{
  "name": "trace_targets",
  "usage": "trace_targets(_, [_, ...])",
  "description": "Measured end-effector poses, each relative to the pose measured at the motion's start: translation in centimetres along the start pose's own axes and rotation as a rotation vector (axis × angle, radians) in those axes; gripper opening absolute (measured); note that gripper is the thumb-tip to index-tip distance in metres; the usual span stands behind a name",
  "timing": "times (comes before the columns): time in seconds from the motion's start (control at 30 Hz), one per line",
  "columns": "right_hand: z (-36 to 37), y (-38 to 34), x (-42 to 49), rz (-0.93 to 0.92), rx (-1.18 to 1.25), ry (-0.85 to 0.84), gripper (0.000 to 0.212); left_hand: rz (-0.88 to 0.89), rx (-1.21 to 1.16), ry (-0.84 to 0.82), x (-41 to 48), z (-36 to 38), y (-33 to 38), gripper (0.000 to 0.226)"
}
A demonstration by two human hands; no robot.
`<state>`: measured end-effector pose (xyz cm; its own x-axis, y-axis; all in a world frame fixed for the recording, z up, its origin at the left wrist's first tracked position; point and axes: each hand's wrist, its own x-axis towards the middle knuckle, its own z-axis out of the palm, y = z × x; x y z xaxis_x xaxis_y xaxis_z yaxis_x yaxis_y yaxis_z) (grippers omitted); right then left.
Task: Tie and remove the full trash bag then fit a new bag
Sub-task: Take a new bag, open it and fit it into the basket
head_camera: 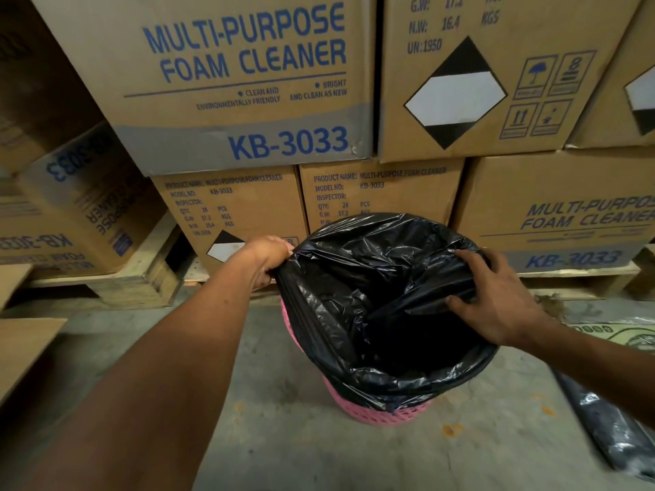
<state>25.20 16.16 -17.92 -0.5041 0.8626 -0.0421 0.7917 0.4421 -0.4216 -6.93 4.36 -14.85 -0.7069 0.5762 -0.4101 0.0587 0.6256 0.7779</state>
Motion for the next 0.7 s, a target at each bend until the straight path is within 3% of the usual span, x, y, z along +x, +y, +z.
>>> trace_targets(0.27, [0.0,-0.3,-0.1,0.009,-0.024,-0.003,0.089,0.036,0.053,-0.140,0.2,-0.5,-1.0,0.027])
trace_targets(0.43, [0.1,-0.6,-0.1,0.025,-0.055,-0.005,0.089,0.206,0.095,0.035,2.5,0.5,-1.9,0.018])
trace_targets(0.53, [0.1,-0.8,-0.2,0.032,-0.055,-0.015,0.088,0.194,0.163,0.218,2.7,1.1,-1.5,0.014])
trace_targets(0.7, [-0.1,-0.8,-0.4,0.024,-0.065,-0.036,0.088,0.125,0.032,0.140,3.0,1.3,-1.4,0.016])
